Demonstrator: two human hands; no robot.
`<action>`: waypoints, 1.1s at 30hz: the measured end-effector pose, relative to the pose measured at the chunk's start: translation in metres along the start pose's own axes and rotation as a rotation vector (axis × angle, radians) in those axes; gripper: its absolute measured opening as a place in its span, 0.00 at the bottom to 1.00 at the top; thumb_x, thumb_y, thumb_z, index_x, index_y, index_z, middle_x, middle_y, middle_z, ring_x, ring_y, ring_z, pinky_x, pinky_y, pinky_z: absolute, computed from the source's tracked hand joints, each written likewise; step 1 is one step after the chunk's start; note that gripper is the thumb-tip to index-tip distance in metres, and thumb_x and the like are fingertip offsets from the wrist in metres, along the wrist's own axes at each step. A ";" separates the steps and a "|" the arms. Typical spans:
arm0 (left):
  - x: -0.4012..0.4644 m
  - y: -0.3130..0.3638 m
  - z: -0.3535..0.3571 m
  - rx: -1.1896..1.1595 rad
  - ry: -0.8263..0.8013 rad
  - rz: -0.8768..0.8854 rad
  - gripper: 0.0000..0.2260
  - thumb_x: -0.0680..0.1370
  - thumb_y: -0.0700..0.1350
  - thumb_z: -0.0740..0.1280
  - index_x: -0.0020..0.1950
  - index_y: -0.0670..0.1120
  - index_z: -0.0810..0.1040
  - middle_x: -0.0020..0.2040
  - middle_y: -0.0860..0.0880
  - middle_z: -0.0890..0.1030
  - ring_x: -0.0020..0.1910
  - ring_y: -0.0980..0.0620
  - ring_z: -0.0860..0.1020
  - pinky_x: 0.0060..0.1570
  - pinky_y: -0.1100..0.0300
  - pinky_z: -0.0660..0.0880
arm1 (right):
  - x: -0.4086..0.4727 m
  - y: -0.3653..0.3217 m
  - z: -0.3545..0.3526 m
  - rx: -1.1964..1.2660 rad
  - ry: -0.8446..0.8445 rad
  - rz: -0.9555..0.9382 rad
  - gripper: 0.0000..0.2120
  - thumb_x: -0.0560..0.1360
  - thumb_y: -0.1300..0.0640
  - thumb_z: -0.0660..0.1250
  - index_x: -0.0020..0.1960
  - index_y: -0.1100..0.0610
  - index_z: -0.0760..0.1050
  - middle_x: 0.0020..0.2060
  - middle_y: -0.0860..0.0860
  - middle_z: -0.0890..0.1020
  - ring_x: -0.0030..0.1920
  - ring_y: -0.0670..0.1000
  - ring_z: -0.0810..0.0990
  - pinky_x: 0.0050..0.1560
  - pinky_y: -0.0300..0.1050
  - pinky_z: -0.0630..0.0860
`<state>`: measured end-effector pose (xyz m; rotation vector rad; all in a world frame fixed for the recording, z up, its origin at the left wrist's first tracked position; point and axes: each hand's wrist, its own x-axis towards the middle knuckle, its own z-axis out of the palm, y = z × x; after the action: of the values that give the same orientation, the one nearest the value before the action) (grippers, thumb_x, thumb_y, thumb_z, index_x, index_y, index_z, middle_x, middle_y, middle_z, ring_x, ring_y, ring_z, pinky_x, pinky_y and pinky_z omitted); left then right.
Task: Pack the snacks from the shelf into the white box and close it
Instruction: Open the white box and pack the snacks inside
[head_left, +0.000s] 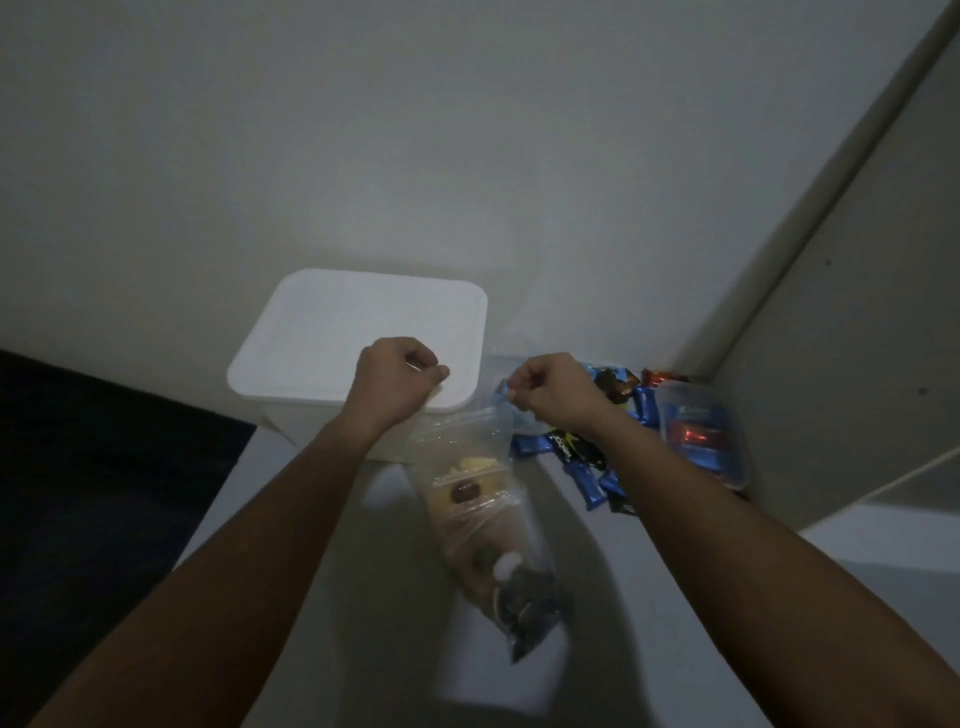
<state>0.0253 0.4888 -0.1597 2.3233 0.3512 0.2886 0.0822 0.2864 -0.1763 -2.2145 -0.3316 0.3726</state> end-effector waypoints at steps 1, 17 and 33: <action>0.005 -0.006 -0.011 0.004 0.026 -0.019 0.07 0.71 0.46 0.74 0.45 0.44 0.84 0.42 0.48 0.83 0.41 0.52 0.79 0.45 0.63 0.71 | 0.005 -0.009 0.004 -0.007 0.000 -0.014 0.08 0.72 0.59 0.73 0.50 0.59 0.82 0.44 0.54 0.84 0.47 0.54 0.82 0.52 0.50 0.80; 0.064 -0.119 -0.119 0.136 0.093 -0.570 0.18 0.71 0.44 0.69 0.56 0.34 0.76 0.55 0.36 0.79 0.51 0.36 0.79 0.48 0.50 0.79 | 0.043 -0.065 0.044 -0.026 0.069 0.353 0.12 0.70 0.59 0.75 0.48 0.66 0.77 0.41 0.60 0.82 0.37 0.56 0.84 0.35 0.50 0.84; 0.083 -0.150 -0.128 -0.134 0.028 -0.630 0.11 0.66 0.34 0.76 0.38 0.35 0.75 0.46 0.36 0.81 0.42 0.40 0.80 0.43 0.48 0.81 | 0.051 -0.081 0.043 0.242 0.161 0.470 0.06 0.72 0.68 0.71 0.46 0.67 0.74 0.49 0.64 0.78 0.44 0.58 0.79 0.26 0.42 0.75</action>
<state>0.0388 0.7024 -0.1706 1.9597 1.0118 0.0292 0.1041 0.3839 -0.1462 -2.0496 0.3141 0.4541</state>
